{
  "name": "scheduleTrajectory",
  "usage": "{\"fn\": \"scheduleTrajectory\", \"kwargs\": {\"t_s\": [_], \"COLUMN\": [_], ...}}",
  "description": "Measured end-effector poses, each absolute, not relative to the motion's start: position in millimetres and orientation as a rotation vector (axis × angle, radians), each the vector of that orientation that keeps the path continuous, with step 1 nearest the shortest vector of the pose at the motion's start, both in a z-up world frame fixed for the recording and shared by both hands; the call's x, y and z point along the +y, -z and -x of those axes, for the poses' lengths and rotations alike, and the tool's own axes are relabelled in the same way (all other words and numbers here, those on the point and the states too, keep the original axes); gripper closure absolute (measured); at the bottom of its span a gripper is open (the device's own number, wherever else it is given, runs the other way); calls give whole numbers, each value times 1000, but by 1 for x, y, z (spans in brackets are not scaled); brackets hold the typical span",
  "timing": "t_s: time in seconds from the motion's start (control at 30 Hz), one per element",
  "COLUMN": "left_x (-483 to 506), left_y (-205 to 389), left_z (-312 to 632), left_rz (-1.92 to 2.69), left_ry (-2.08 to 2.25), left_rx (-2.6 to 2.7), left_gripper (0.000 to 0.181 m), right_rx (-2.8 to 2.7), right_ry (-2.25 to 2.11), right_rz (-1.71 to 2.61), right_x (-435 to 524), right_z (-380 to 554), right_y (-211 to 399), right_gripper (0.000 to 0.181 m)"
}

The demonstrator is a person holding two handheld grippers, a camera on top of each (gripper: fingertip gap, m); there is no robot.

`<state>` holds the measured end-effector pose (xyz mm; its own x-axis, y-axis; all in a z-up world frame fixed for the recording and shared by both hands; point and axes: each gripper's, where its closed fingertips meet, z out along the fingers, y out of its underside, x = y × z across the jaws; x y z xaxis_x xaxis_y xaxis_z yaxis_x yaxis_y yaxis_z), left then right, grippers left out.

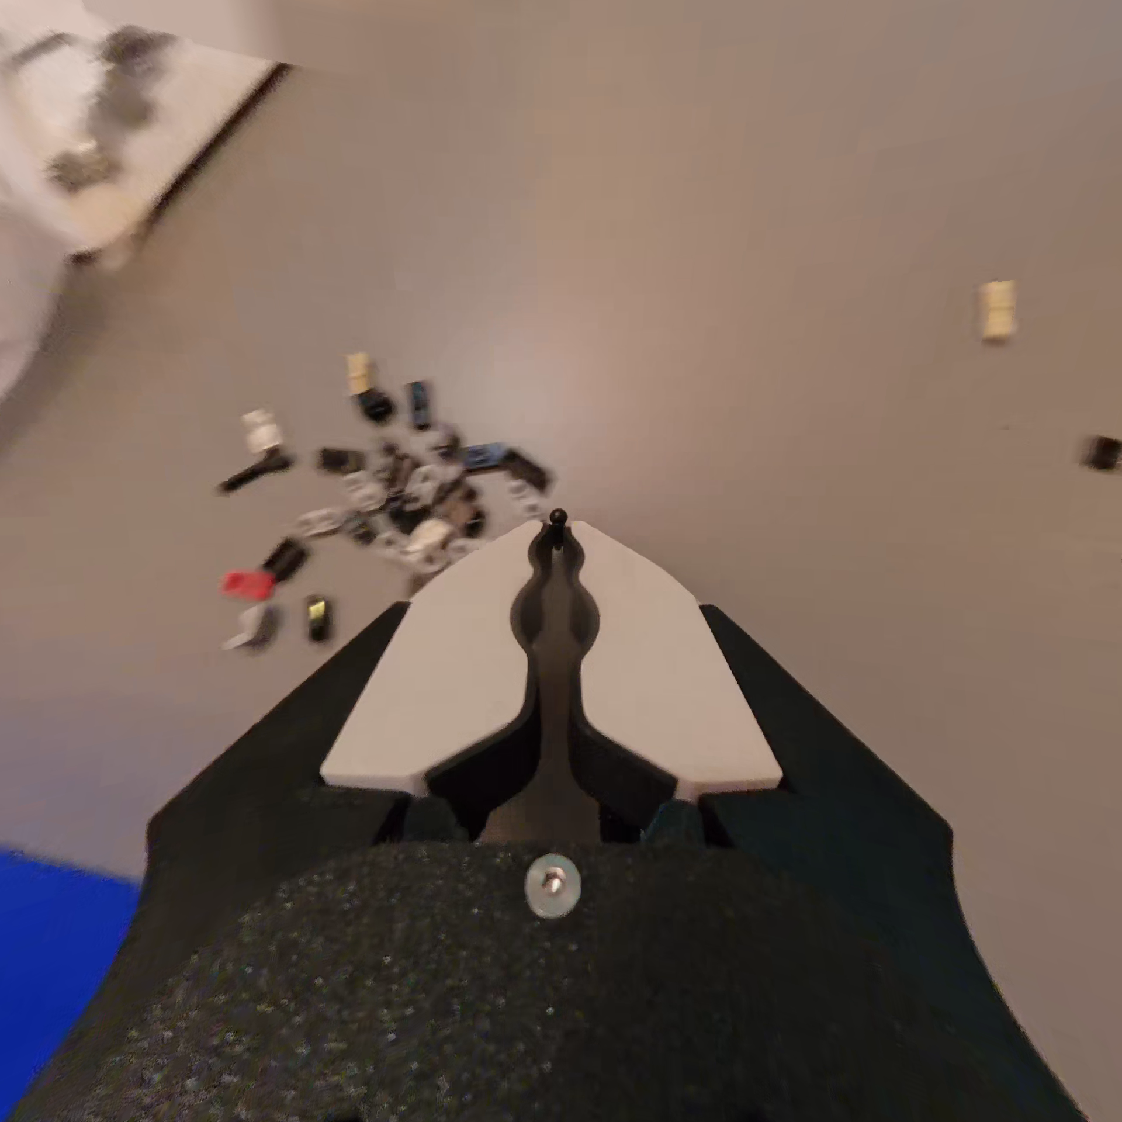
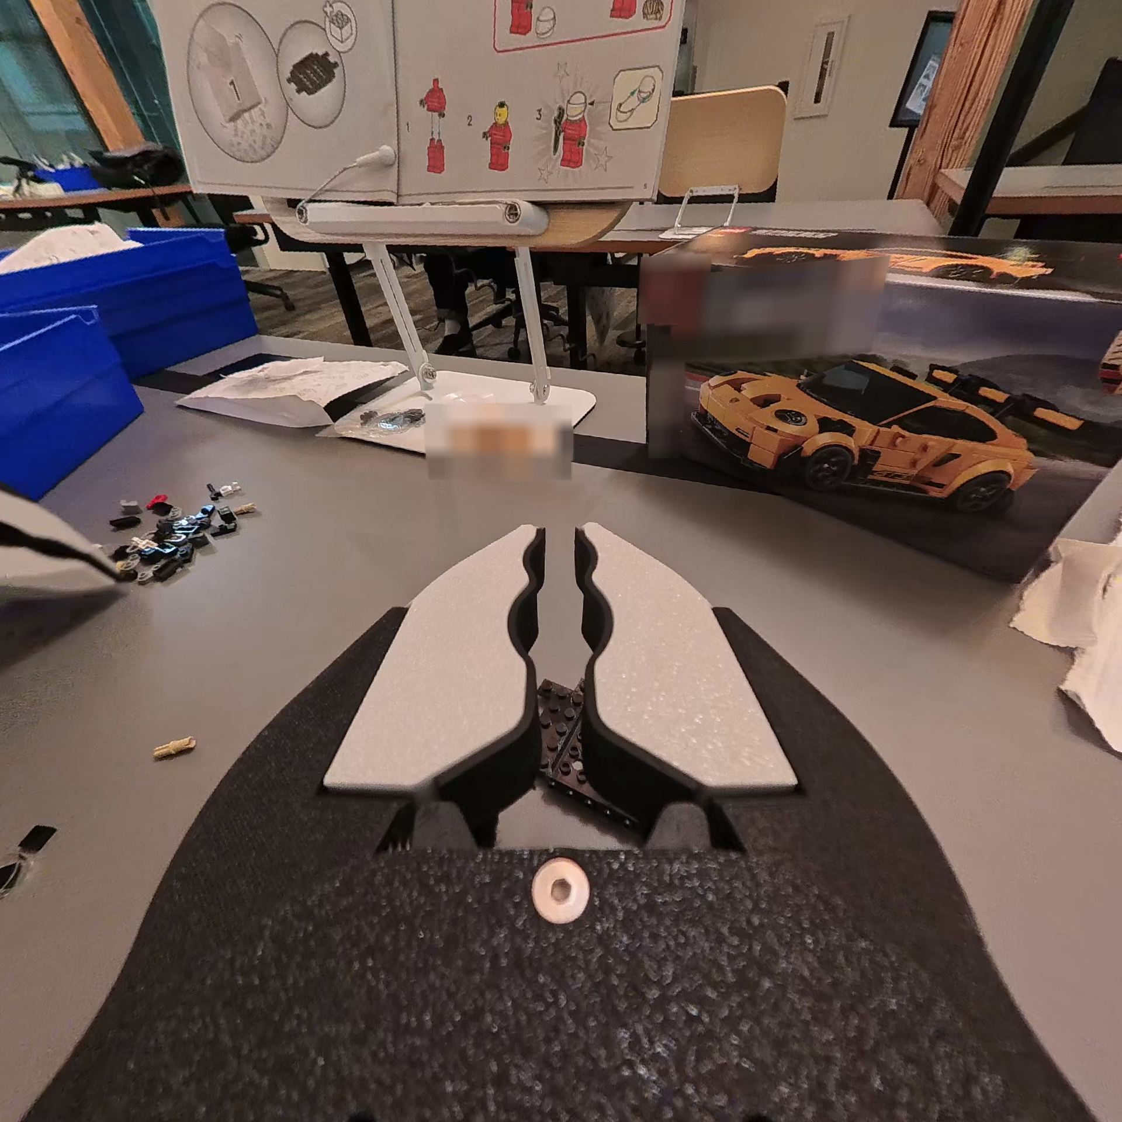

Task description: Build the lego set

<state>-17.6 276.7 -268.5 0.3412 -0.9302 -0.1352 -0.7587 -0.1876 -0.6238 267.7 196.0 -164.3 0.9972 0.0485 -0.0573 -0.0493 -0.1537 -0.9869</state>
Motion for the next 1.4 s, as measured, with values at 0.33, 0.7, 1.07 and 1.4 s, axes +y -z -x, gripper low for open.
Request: {"fn": "scheduleTrajectory", "kwargs": {"t_s": [0.33,0.7,1.07,1.4], "left_x": [235,170,202,295], "left_y": [255,273,270,268], "left_z": [-34,-85,-58,35], "left_rz": [1891,1933,1948,2165], "left_ry": [499,801,628,305], "left_rx": [1587,1769,1718,1369], "left_gripper": [155,169,178,173], "right_rx": [-2,0,-2,-12], "right_ry": [-84,-91,-95,-97], "right_rz": [1725,1714,1713,1730], "right_x": [196,195,194,196], "right_z": [-268,-269,-268,-265], "right_y": [165,162,161,166], "right_gripper": [172,172,172,172]}}
